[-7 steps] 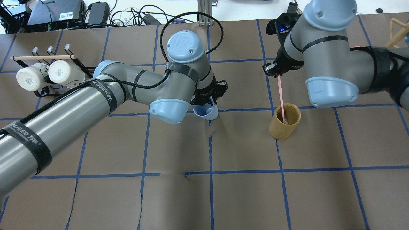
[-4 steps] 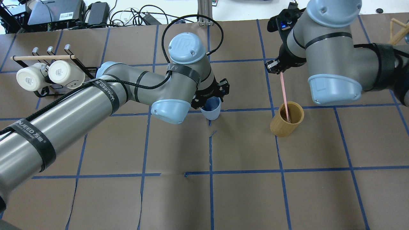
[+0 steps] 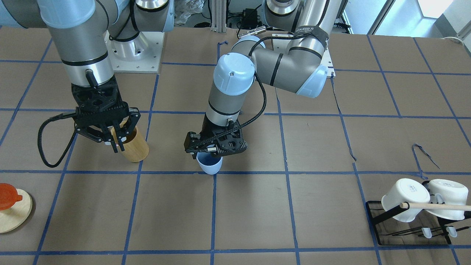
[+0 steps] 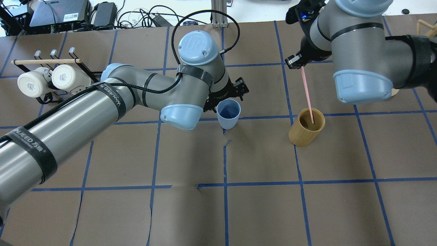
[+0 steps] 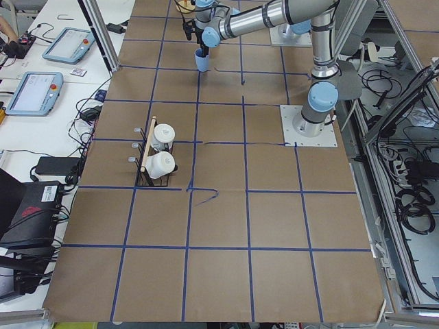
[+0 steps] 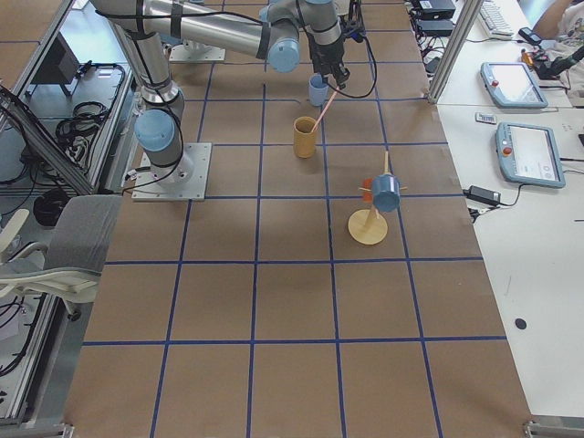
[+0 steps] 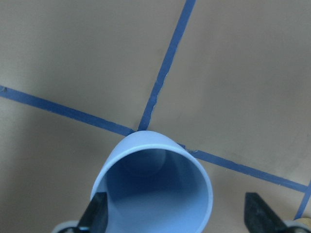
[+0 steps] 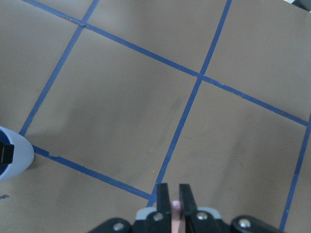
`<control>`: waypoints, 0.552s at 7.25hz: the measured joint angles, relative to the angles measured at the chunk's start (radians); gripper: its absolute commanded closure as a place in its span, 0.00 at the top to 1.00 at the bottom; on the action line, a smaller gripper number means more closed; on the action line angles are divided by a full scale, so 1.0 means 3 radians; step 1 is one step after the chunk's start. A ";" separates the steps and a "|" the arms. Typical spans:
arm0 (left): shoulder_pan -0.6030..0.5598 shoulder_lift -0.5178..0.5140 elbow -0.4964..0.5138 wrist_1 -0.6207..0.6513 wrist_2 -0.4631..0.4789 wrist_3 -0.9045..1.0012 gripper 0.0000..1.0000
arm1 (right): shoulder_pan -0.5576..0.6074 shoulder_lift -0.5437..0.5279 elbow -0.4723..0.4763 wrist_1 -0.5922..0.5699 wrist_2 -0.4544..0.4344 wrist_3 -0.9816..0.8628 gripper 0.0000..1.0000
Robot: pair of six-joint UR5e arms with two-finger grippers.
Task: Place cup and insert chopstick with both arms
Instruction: 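Release the cup and raise the left gripper while the right holds the chopstick up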
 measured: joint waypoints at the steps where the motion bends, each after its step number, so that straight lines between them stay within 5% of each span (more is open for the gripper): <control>1: 0.0091 0.0054 0.0129 -0.0119 -0.0001 0.0137 1.00 | -0.0002 -0.0011 -0.0069 0.0007 0.0001 -0.0001 0.00; 4: 0.0442 0.0265 0.0714 -0.1259 0.0005 0.0969 1.00 | 0.0022 -0.0088 -0.0350 0.0111 0.0021 0.0030 0.00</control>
